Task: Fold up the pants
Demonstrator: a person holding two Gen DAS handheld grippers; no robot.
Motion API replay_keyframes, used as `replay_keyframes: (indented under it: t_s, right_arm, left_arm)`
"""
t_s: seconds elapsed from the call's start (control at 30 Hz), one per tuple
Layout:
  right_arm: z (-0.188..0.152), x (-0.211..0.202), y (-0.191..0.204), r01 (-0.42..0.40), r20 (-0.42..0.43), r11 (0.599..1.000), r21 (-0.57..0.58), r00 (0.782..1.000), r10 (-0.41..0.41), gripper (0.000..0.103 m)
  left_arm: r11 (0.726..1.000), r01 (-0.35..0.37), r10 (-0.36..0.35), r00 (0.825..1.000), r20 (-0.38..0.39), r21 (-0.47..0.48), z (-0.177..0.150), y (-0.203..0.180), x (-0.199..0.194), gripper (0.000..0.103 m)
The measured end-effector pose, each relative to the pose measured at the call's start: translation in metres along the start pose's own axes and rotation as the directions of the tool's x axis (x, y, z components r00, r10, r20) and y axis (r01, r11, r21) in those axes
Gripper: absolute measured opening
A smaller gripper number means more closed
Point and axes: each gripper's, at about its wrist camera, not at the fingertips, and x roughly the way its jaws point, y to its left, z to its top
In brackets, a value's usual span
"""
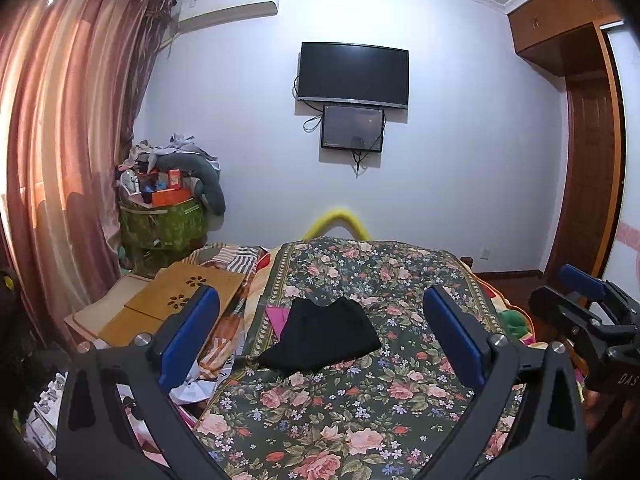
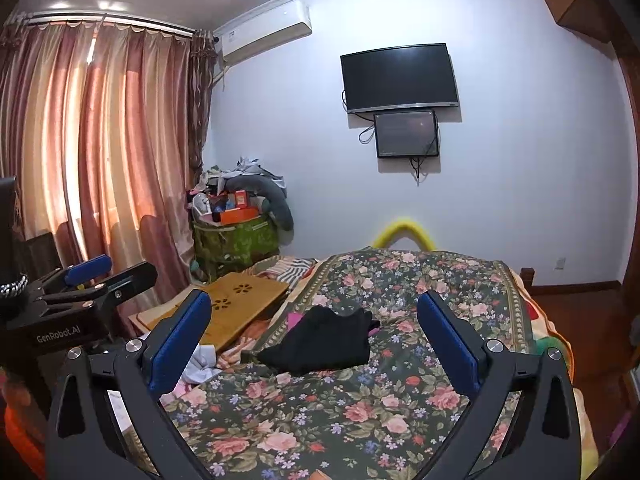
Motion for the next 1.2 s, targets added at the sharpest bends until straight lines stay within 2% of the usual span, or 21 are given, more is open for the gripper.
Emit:
replay_keyframes:
  t_s: [0.67,1.2]
  right_arm:
    - [0.0009,-0.0026,-0.0022,0.005,0.005,1.0,0.01,1.0,-0.005,0.102]
    - [0.0008,-0.0077,-0.0044,0.012,0.014,1.0,0.017,1.0,-0.013,0.102]
  left_arm:
    - [1.0,0.017,-0.017,1.0,-0.006,0.01,-0.0025,-0.0069,0.0028,0.103]
    - [0.998,0.062,-0.061,0.998,-0.009,0.029,-0.0005,-0.0091,0.0025,0.103]
